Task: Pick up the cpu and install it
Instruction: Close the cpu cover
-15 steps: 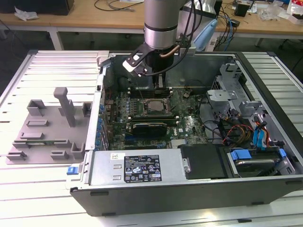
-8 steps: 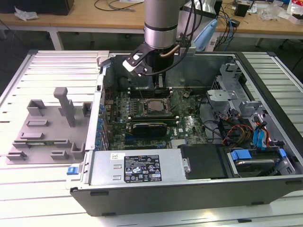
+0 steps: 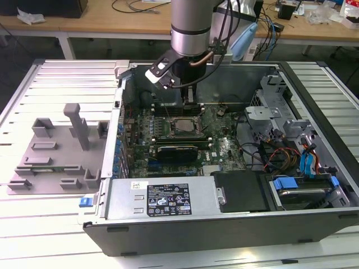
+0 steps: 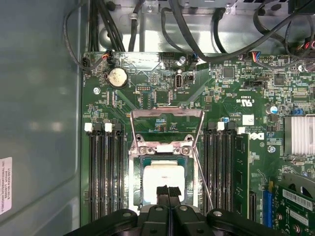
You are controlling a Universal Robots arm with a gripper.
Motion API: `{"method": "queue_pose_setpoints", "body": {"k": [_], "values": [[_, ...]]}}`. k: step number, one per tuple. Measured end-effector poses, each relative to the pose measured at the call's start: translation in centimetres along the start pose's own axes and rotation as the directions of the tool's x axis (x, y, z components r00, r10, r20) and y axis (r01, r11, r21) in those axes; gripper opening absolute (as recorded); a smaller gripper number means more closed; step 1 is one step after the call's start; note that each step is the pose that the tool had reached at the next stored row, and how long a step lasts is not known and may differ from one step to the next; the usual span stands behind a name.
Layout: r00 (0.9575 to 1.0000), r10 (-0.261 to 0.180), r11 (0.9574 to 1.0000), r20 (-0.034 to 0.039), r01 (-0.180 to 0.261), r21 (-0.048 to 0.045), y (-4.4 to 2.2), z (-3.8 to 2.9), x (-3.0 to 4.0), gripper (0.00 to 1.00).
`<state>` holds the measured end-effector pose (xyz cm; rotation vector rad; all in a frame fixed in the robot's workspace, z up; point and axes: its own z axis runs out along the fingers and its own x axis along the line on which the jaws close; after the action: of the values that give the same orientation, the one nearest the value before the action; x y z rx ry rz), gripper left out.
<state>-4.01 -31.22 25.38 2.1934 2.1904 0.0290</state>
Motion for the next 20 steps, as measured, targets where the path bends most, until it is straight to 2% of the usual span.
{"method": "queue_pose_setpoints", "body": {"k": [5,10,20], "values": [[1.0000,0.000,1.0000,-0.0002,0.000,-0.0002,0.03,-0.51,-0.01,0.11],[1.0000,0.000,1.0000,0.0001,0.000,0.0000,0.03,-0.67,-0.01,0.11],[1.0000,0.000,1.0000,0.0001,0.000,0.0001,0.08,-1.78,-0.03,0.11]]}}
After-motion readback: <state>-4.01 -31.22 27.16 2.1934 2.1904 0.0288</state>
